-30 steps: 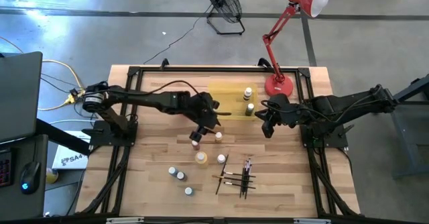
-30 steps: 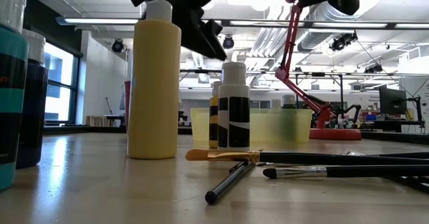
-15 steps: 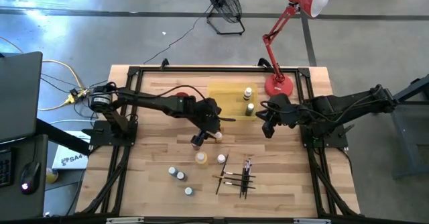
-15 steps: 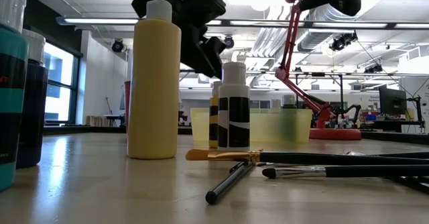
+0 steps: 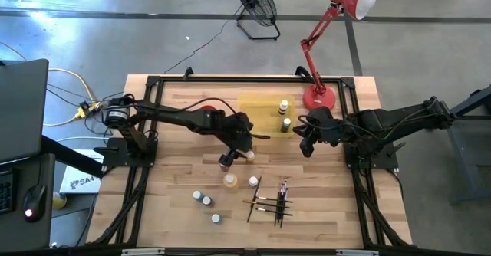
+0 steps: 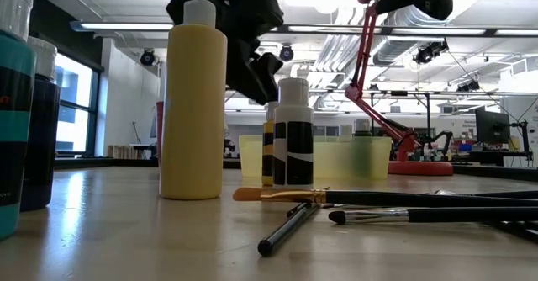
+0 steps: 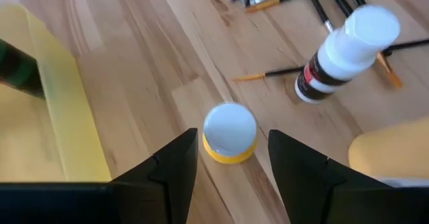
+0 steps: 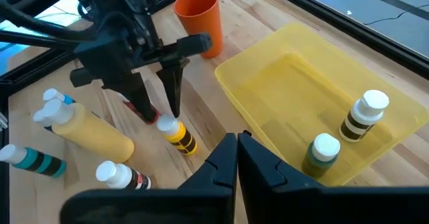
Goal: Pick & Place Paint Supplies
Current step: Put the yellow paint bottle into the yellow bin
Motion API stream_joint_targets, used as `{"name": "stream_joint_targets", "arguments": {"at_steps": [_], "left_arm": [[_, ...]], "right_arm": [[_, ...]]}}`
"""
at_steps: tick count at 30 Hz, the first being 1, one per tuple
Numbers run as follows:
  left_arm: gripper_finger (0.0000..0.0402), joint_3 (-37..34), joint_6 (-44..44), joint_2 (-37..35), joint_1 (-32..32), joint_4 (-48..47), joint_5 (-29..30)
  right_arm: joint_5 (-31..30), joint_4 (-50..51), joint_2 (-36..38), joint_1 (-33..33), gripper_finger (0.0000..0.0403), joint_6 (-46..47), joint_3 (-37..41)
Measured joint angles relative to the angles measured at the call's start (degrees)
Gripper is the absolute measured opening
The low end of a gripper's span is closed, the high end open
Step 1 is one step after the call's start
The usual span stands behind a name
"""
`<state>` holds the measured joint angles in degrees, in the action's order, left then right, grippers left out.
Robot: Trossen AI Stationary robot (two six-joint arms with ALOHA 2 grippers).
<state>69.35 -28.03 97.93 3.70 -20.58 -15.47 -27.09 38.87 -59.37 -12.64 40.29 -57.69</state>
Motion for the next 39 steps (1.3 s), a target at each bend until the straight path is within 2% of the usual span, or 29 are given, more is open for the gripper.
{"name": "stream_joint_targets", "arguments": {"at_steps": [39], "left_arm": [[0.0178, 0.0, 1.5, 2.5, -0.1, 4.1, -0.5]], "right_arm": [[-1.3, 1.1, 0.0, 0.0, 0.0004, 0.0, 0.0]]}}
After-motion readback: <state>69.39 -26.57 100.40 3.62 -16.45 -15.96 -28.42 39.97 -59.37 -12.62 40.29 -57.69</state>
